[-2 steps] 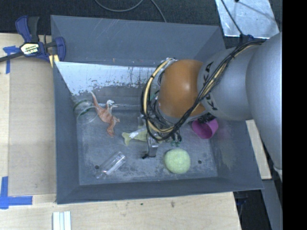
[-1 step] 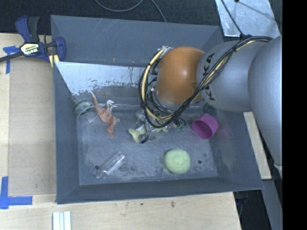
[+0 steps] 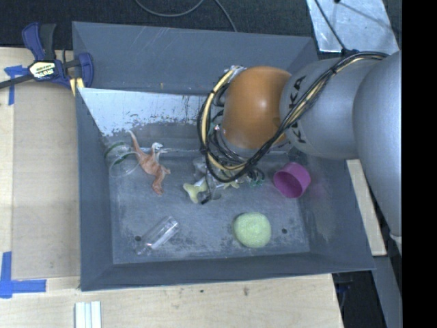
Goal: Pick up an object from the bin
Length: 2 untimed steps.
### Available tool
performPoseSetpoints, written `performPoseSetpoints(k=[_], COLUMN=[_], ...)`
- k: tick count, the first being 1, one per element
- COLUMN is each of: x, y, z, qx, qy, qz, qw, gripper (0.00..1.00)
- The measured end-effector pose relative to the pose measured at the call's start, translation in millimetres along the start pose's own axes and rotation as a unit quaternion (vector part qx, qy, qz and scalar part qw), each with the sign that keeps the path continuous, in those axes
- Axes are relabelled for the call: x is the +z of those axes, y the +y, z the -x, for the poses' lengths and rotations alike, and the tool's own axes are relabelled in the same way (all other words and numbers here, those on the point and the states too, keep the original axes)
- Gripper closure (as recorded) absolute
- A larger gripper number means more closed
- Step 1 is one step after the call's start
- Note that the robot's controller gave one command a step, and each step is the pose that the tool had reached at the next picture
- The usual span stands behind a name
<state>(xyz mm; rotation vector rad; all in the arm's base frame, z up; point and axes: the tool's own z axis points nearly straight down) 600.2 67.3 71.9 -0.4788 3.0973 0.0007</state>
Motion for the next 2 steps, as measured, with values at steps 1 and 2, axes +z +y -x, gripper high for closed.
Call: performPoseSetpoints(k=[1, 2], x=[-4, -19], y=[0, 0], z=[-1.1, -2.3], qx=[0.0, 0.001], qy=[0.002, 0.0049], qz=[0.0, 0.001], qw=[1.0, 1.0], gripper=[1.0, 1.0])
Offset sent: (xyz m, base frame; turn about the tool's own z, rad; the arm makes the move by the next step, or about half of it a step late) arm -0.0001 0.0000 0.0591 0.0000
